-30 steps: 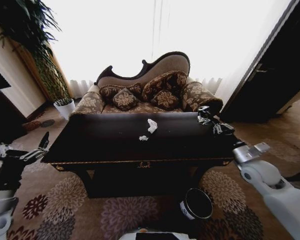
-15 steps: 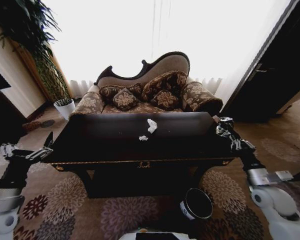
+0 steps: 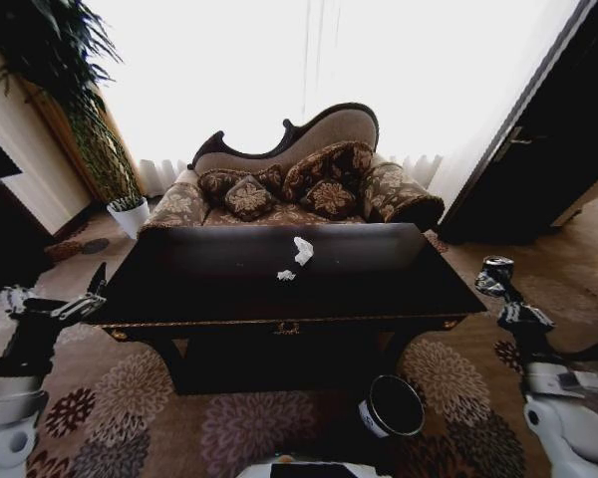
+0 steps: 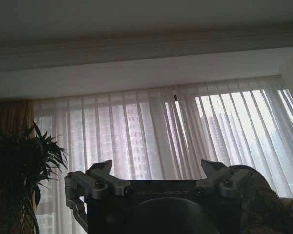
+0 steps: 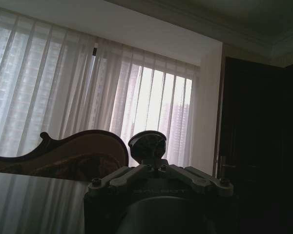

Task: Move to the front of the table and place the trash on the table into the trash bin.

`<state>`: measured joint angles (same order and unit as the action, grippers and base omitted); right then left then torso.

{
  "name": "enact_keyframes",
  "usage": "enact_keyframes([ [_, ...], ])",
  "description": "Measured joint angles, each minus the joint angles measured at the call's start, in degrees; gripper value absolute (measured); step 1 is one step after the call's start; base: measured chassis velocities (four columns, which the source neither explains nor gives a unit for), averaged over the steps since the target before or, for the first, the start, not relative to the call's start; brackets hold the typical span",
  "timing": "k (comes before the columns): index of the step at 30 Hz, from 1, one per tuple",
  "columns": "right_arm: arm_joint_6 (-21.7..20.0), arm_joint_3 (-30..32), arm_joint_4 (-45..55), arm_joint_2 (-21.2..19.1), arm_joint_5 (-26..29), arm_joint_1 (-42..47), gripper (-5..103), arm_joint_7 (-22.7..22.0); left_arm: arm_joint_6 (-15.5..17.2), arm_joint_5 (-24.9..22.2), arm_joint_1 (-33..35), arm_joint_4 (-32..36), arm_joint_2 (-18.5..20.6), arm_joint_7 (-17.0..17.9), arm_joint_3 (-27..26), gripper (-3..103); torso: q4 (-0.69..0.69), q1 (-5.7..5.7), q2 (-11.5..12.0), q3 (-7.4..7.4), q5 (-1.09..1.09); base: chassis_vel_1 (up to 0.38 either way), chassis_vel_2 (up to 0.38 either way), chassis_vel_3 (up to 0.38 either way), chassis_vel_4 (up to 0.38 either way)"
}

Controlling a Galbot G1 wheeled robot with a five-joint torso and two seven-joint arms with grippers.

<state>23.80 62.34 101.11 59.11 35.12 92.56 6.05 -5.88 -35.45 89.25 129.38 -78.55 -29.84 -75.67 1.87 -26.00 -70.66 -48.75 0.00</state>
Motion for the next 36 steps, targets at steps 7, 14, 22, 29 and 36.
enact_keyframes([
  [7,-1.06,1.0,-0.93,-1.16,7.22,0.01,0,1.63,-0.22,0.19,0.05,-0.34,-0.08,0.01,0.09,100,-0.01,0.0,0.0,0.0,-0.02,0.0,0.0,0.0,0.0],
  [14,-0.32,3.39,-2.81,-0.29,8.34,2.24,0,10.18,-0.39,0.34,-0.26,-1.33,0.23,0.01,0.08,100,0.0,0.0,0.0,0.0,-0.01,0.0,0.0,0.0,0.0],
  [22,4.11,5.62,-7.09,-0.42,15.08,3.87,0,33.61,-0.47,2.37,-1.16,-2.78,-0.29,0.04,2.01,100,0.0,0.0,0.0,0.0,-0.01,0.0,0.0,0.0,0.0],
  [29,4.07,8.45,-11.28,-2.34,17.52,2.91,0,38.77,-0.62,2.57,-1.53,-3.82,0.18,0.05,2.32,100,-0.01,0.0,-0.01,0.0,-0.01,0.0,0.0,0.0,0.0],
  [36,5.27,12.05,-18.01,-3.76,14.58,1.57,0,52.11,-0.62,2.52,-2.09,-4.67,0.8,0.2,2.57,100,0.0,0.0,0.0,0.0,-0.01,0.0,0.0,0.0,0.0],
])
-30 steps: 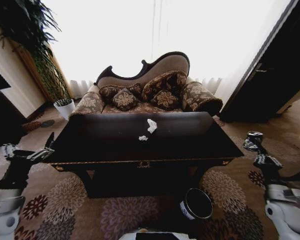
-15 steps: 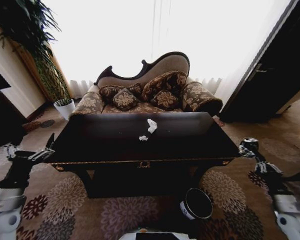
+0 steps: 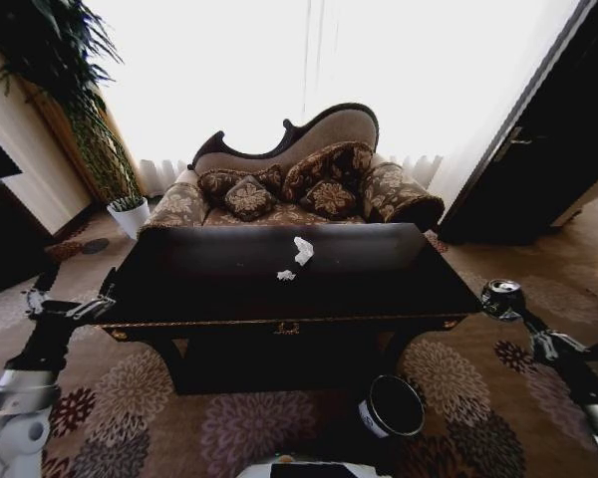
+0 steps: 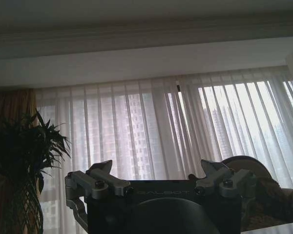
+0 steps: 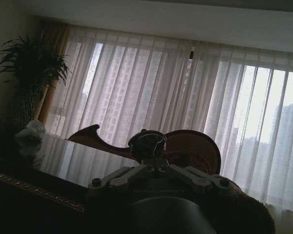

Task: Move to the front of the table and place the trash on the table into the trash bin.

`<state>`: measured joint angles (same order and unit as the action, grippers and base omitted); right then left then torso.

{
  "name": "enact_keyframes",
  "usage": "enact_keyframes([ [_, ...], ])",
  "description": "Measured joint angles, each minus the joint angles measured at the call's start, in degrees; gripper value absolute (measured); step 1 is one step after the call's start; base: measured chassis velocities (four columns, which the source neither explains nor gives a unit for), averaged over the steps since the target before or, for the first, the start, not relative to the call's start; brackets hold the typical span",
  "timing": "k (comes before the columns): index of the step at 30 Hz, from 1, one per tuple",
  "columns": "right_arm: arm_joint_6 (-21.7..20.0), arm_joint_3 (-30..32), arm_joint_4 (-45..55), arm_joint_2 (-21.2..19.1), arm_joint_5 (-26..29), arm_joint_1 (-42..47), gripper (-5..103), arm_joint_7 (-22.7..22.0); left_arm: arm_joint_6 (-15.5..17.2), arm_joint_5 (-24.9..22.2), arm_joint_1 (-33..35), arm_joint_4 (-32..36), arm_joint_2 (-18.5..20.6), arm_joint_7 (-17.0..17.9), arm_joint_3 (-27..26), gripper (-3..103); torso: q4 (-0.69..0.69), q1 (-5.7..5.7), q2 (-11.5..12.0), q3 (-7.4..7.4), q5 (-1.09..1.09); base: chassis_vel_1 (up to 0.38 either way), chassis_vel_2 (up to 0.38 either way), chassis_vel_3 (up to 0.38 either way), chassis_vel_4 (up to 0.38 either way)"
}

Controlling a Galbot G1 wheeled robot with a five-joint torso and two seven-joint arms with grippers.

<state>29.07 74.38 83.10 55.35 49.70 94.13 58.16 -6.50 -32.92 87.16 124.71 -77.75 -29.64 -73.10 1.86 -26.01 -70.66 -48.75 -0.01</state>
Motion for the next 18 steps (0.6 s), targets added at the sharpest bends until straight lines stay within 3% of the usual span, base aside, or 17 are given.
enact_keyframes([
  [2,0.78,0.68,-2.26,0.02,-1.33,-0.44,0,6.4,0.0,0.29,-0.05,-0.1,-0.21,0.01,0.42,100,0.0,0.0,0.0,0.0,0.0,0.0,0.0,0.0,0.0],
  [11,1.34,1.08,-6.25,-0.23,-1.92,-1.74,0,14.86,0.02,0.56,0.22,-0.06,-0.4,0.04,0.46,100,0.0,0.0,0.0,0.0,0.0,0.0,0.0,0.0,0.0],
  [13,1.19,1.61,-8.46,-0.66,-1.95,-2.36,0,19.96,0.05,0.56,0.46,0.22,-0.39,0.08,0.25,100,-0.01,0.0,0.0,0.0,0.0,0.0,0.0,0.0,0.0],
  [14,1.19,1.61,-8.46,-0.66,-1.95,-2.36,0,19.96,0.05,0.56,0.46,0.22,-0.39,0.08,0.25,100,-0.01,0.0,0.0,0.0,0.0,0.0,0.0,0.0,0.0],
  [18,0.93,1.83,-12.44,-0.79,-4.47,-2.88,0,27.45,0.13,0.54,0.81,0.88,-0.52,0.17,-0.03,100,0.01,0.0,0.0,0.0,-0.02,0.0,0.0,0.0,0.0],
])
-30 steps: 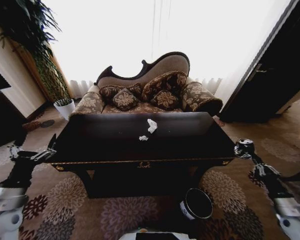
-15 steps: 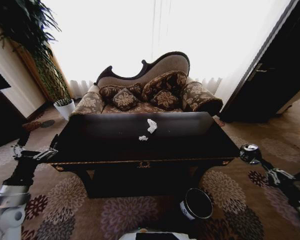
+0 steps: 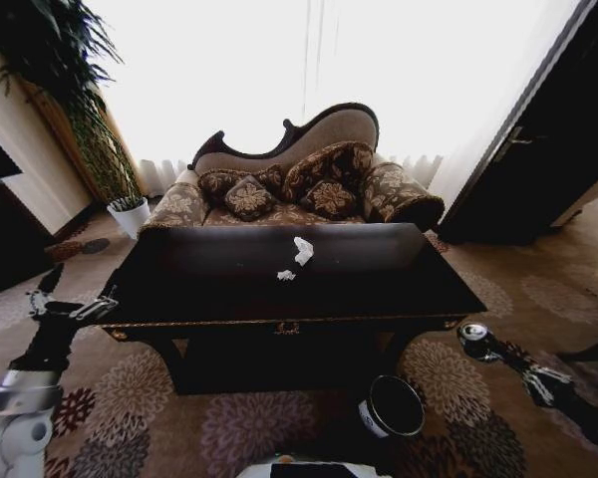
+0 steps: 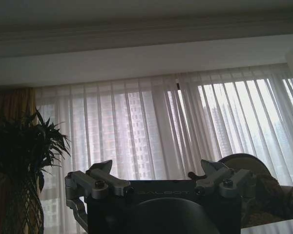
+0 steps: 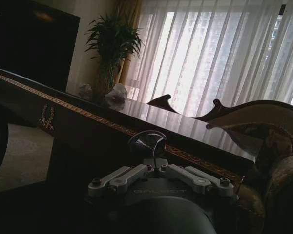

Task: Move to the front of the table and place the trash on the table into the trash bin.

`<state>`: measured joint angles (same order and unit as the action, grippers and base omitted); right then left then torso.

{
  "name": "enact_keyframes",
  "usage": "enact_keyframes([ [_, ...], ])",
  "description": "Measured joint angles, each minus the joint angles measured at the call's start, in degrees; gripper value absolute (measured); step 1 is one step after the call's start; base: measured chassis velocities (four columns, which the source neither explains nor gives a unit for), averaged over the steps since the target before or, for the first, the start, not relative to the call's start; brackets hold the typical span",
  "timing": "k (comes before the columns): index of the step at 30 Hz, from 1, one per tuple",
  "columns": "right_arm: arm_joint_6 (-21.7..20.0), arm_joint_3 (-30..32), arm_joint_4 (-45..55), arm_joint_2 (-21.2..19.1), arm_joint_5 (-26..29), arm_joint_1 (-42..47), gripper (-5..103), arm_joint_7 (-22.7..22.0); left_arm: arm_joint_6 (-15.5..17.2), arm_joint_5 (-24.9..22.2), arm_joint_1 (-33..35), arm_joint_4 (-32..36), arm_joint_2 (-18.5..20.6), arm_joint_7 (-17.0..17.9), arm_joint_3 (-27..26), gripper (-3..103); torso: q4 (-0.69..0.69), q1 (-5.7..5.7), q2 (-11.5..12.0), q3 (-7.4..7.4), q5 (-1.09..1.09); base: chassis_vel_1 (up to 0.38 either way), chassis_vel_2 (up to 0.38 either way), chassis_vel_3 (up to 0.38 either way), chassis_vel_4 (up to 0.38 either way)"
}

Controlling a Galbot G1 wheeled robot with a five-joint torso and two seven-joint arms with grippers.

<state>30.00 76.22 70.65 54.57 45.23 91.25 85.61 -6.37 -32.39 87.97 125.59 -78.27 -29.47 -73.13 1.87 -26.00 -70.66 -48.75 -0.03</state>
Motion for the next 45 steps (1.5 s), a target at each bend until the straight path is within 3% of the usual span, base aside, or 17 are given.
enact_keyframes([
  [5,3.15,-3.97,-2.35,0.9,-3.92,-1.27,0,-0.34,0.02,0.02,0.23,0.5,-0.38,0.0,-0.02,100,0.01,0.0,0.0,0.0,0.02,0.0,0.0,0.0,0.0],
  [9,5.95,-12.38,-2.83,2.61,-6.25,-3.52,0,-3.91,0.02,0.34,0.89,1.29,-1.01,0.01,0.03,100,-0.01,0.0,0.0,0.0,0.03,0.0,0.0,0.0,0.0],
  [11,6.38,-13.59,-2.95,2.82,-7.31,-4.01,0,-4.43,0.01,0.36,1.03,1.42,-1.09,0.0,0.0,100,-0.02,0.0,0.0,0.0,0.02,0.0,0.0,0.0,0.0],
  [14,9.68,-18.72,-5.8,3.08,-15.14,-7.18,0,-5.98,-0.27,0.18,1.72,1.97,-1.23,-0.02,-0.79,100,-0.02,0.0,0.0,0.0,0.01,0.0,0.0,0.0,0.0],
  [17,11.6,-21.27,-7.73,2.68,-19.09,-8.3,0,-6.66,-0.42,-0.19,1.99,1.99,-1.09,-0.03,-1.37,100,-0.01,0.0,0.0,0.0,0.01,0.0,0.0,0.0,0.0],
  [22,14.82,-26.56,-11.83,1.5,-25.58,-10.67,0,-11.72,-0.5,-0.69,2.18,2.09,-0.72,-0.03,-2.0,100,0.0,0.0,0.0,0.0,0.01,0.0,0.0,0.0,0.0],
  [25,16.01,-32.8,-15.35,1.07,-30.39,-13.8,0,-20.44,-0.56,-0.59,2.33,2.44,-1.15,-0.05,-1.8,100,-0.02,0.0,0.0,-0.01,0.0,0.0,0.0,0.0,0.0],
  [27,16.04,-34.29,-15.92,1.08,-31.07,-14.36,0,-22.03,-0.59,-0.5,2.39,2.47,-1.26,-0.05,-1.74,100,-0.02,0.0,0.0,-0.01,0.02,0.0,0.0,0.0,0.0],
  [30,16.06,-39.57,-17.7,1.46,-35.33,-16.71,0,-30.03,-0.73,-0.24,2.62,2.61,-1.56,-0.13,-1.63,100,-0.01,0.0,0.0,-0.01,0.02,0.0,0.0,0.0,0.0],
  [31,16.06,-39.57,-17.7,1.46,-35.33,-16.71,0,-30.03,-0.73,-0.24,2.62,2.61,-1.56,-0.13,-1.63,100,-0.01,0.0,0.0,-0.01,0.02,0.0,0.0,0.0,0.0],
  [34,16.06,-43.89,-19.36,2.02,-42.51,-18.85,0,-43.97,-0.76,-0.22,2.75,2.62,-1.52,-0.13,-1.82,100,-0.01,0.0,0.0,-0.01,0.01,0.0,0.0,0.0,0.0],
  [35,16.06,-44.72,-20.09,2.11,-44.53,-19.48,0,-47.27,-0.76,-0.22,2.76,2.59,-1.5,-0.13,-1.86,100,-0.01,0.0,0.0,-0.01,0.01,0.0,0.0,0.0,0.0],
  [36,16.06,-44.72,-20.09,2.11,-44.53,-19.48,0,-47.27,-0.76,-0.22,2.76,2.59,-1.5,-0.13,-1.86,100,-0.01,0.0,0.0,-0.01,0.01,0.0,0.0,0.0,0.0],
  [39,14.58,-48.95,-24.5,2.17,-49.6,-22.19,0,-60.97,-0.83,-0.07,2.81,2.44,-1.54,-0.14,-1.88,100,-0.02,0.0,0.0,-0.01,0.01,0.0,0.0,0.0,0.0],
  [41,13.17,-50.53,-26.86,2.17,-50.26,-23.35,0,-64.7,-0.86,0.07,2.87,2.43,-1.63,-0.14,-1.82,100,-0.01,0.0,0.0,-0.01,0.02,0.0,0.0,0.0,0.0],
  [45,12.25,-51.15,-31.45,1.89,-53.11,-25.74,0,-66.59,-0.88,0.1,3.1,2.53,-1.66,-0.15,-1.85,100,-0.01,0.0,0.0,0.0,0.02,0.0,0.0,0.0,0.0],
])
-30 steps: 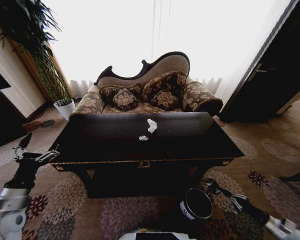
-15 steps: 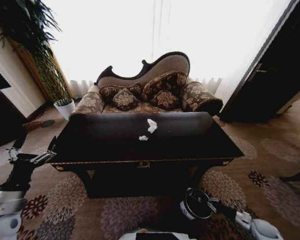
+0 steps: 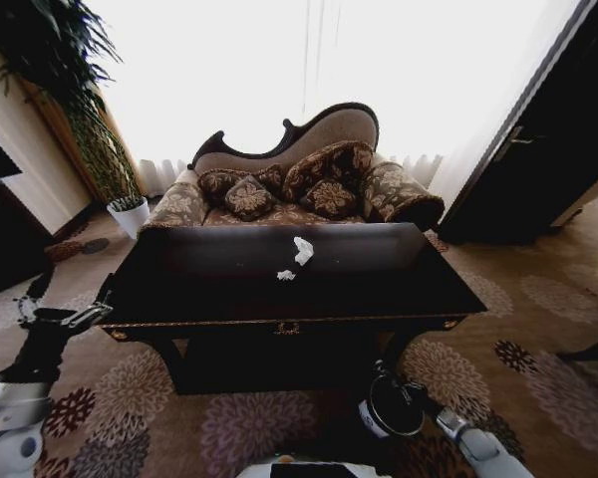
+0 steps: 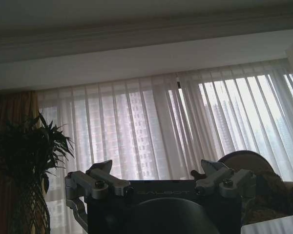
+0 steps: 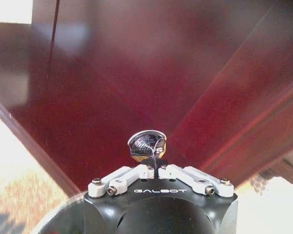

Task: Move to the front of the table and place the trash on the table into the trash bin.

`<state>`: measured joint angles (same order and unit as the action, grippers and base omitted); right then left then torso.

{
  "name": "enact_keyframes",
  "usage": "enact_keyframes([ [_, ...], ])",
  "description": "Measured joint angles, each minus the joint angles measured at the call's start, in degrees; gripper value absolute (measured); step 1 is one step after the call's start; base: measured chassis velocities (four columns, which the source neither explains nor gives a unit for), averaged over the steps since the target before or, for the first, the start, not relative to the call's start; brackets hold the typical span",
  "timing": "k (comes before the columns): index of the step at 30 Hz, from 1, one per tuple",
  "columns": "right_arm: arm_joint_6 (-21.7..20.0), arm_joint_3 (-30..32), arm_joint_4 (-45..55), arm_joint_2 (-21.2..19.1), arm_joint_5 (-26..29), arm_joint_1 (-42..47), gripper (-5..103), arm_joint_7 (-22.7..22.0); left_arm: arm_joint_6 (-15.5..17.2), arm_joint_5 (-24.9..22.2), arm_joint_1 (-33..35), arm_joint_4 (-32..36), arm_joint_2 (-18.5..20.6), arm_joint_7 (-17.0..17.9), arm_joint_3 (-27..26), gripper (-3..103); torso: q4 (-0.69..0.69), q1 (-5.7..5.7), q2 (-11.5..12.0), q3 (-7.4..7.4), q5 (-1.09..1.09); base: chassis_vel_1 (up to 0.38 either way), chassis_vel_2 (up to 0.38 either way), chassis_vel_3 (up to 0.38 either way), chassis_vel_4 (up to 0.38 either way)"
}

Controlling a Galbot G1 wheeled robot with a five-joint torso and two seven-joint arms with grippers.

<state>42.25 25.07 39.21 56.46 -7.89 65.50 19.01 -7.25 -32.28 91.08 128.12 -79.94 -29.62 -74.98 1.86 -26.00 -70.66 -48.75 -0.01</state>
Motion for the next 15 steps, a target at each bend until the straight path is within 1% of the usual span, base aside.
enact_keyframes([
  [2,-0.08,-0.01,-0.92,-0.14,-0.35,-0.42,0,-0.06,0.0,0.0,0.03,0.0,0.05,0.0,-0.05,100,-0.01,0.0,0.0,0.0,0.0,0.0,0.0,0.0,0.0],
  [5,-1.2,-0.35,-4.89,-0.7,-2.12,-2.06,0,-1.83,-0.1,0.01,-0.04,-0.23,0.14,0.0,-0.12,100,0.01,0.0,0.0,0.0,0.0,0.0,0.0,0.0,0.0],
  [7,-1.34,-0.4,-5.4,-0.75,-2.47,-2.29,0,-2.01,-0.12,0.03,-0.06,-0.24,0.1,0.0,-0.09,100,0.01,0.0,0.0,0.0,0.0,0.0,0.0,0.0,0.0],
  [9,-1.89,-0.69,-9.13,-1.03,-5.05,-3.9,0,-2.42,-0.21,0.39,-0.14,-0.2,-0.33,-0.02,0.38,100,0.0,0.0,0.0,0.0,0.0,0.0,0.0,0.0,0.0],
  [13,-2.47,-1.71,-11.06,-1.08,-5.69,-4.29,0,-2.81,-0.23,0.63,-0.15,-0.11,-0.6,-0.05,0.68,100,0.0,0.0,0.0,0.0,0.0,0.0,0.0,0.0,0.0],
  [15,-3.4,-3.42,-12.64,-0.85,-5.46,-4.32,0,-4.19,-0.26,0.77,-0.13,-0.09,-0.65,-0.08,0.74,100,0.01,0.0,0.0,0.0,-0.01,0.0,0.0,0.0,0.0],
])
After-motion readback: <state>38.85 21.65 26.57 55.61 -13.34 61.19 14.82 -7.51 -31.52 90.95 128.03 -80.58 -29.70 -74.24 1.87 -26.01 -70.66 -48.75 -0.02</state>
